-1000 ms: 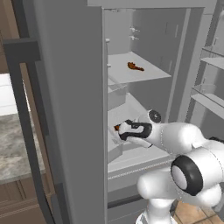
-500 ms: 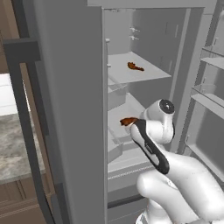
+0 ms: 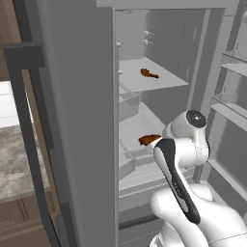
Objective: Place one cucumber and one chicken drumstick in each tupperware on the nearby counter, to pack two identical lunches.
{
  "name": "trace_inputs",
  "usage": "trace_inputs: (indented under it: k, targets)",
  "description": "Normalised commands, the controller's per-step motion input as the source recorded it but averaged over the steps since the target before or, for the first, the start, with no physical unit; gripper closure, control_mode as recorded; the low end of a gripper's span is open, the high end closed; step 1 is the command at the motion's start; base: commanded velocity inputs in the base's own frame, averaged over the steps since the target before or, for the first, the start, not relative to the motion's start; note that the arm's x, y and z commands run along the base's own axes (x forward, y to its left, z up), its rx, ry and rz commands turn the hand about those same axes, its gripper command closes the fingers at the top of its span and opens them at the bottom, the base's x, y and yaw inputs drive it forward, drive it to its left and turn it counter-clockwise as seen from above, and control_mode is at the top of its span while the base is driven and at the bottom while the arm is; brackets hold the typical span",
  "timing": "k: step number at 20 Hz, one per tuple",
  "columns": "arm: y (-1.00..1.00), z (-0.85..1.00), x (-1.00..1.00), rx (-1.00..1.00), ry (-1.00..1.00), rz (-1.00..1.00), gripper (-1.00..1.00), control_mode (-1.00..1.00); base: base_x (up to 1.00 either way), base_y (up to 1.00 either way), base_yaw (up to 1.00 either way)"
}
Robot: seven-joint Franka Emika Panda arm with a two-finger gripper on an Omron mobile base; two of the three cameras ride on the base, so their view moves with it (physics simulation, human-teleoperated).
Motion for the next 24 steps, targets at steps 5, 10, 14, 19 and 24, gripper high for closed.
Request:
trace_inputs:
  k: [5, 10, 14, 19, 24]
  targets:
    - [-0.08, 0.36, -0.75, 0.0, -0.15, 0.0, 1.0, -1.0, 0.0, 0.0, 0.0]
    - [-0.01, 0.16, -0.58, 0.0, -0.17, 0.0, 1.0, 1.0, -0.18, 0.0, 0.0]
    - [0.0, 0.0, 0.0, 0.0, 0.0, 0.0, 1.0, 1.0, -0.99, 0.0, 0.0]
    - [0.0, 0.0, 0.0, 0.0, 0.0, 0.0, 1.0, 1.0, -1.0, -0.1, 0.0]
    - [0.0, 0.0, 0.0, 0.0, 0.0, 0.0, 1.0, 1.0, -1.0, -0.03, 0.0]
